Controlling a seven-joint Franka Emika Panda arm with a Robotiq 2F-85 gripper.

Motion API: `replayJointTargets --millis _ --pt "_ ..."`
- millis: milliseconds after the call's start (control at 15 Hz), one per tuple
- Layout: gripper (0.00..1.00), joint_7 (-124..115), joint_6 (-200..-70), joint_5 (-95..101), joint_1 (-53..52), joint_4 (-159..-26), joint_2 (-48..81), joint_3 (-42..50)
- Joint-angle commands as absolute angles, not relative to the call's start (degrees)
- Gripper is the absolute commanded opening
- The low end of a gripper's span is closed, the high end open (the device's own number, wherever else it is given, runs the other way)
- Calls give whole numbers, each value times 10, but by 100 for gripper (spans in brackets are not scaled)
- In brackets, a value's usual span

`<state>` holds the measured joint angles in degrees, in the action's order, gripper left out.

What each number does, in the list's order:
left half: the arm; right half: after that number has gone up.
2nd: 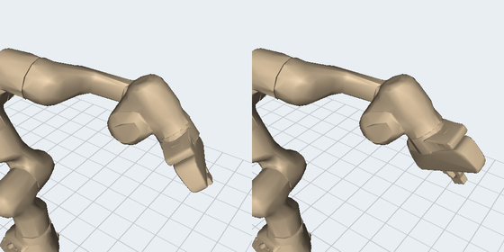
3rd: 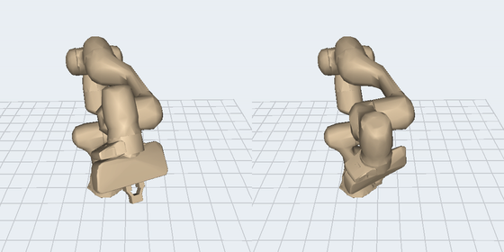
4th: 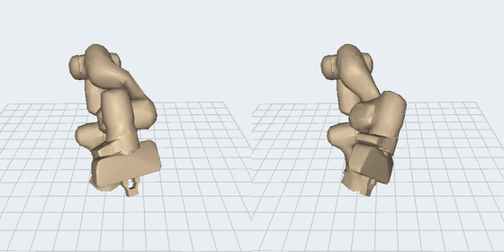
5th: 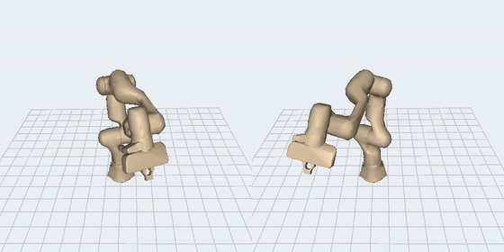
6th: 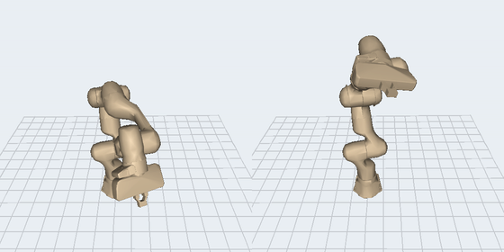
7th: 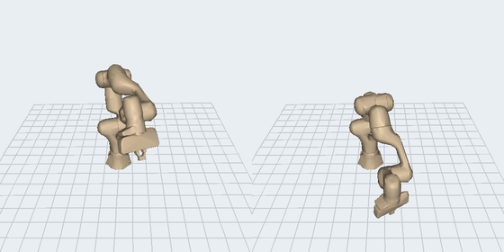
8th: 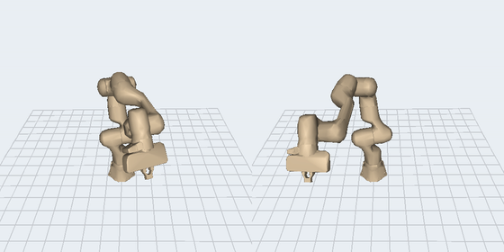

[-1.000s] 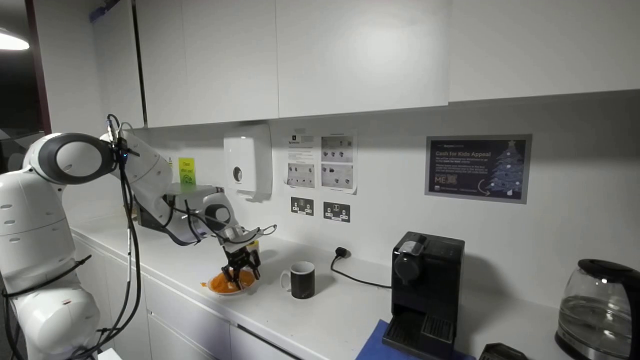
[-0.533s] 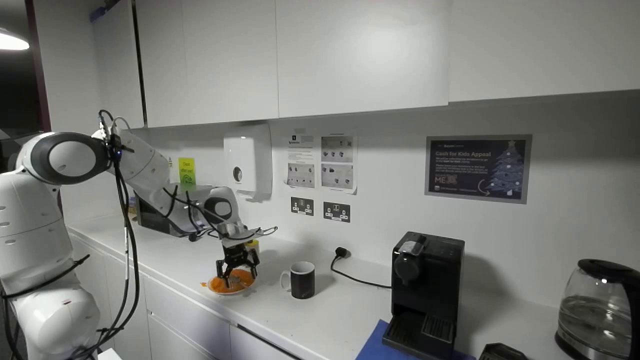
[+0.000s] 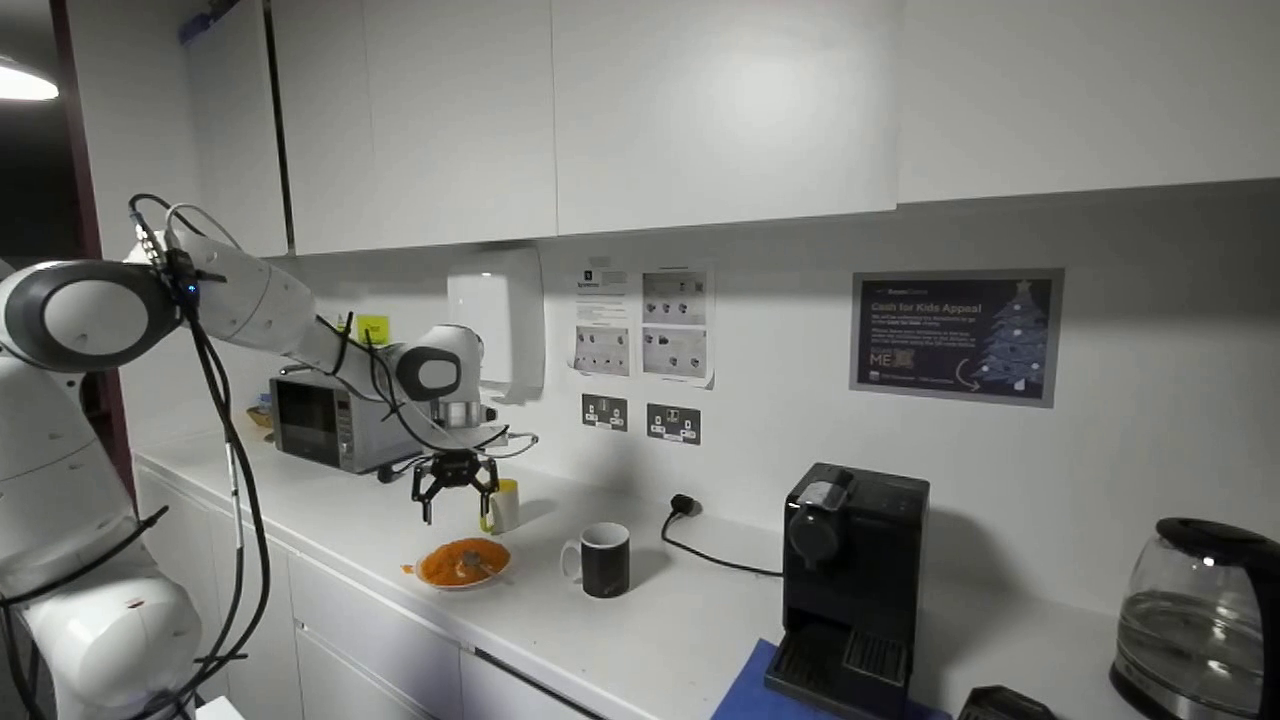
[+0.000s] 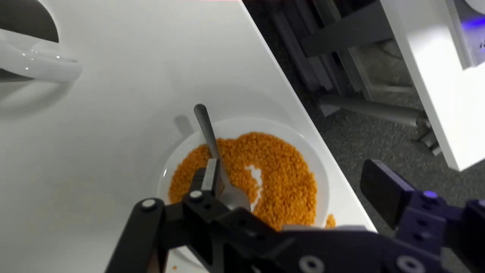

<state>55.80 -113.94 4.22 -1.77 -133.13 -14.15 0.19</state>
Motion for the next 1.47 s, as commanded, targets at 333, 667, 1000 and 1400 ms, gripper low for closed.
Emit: replayJointTargets --millis 333,667,1000,1400 --pt "100 393 -1163 -90 -40 -1332 -243 9" --pt "100 275 -1231 -105 -43 -1337 -267 7" --pt "100 188 -1307 -86 -39 -1337 -264 7" --pt "100 203 -1289 -85 -48 -1328 -254 13"
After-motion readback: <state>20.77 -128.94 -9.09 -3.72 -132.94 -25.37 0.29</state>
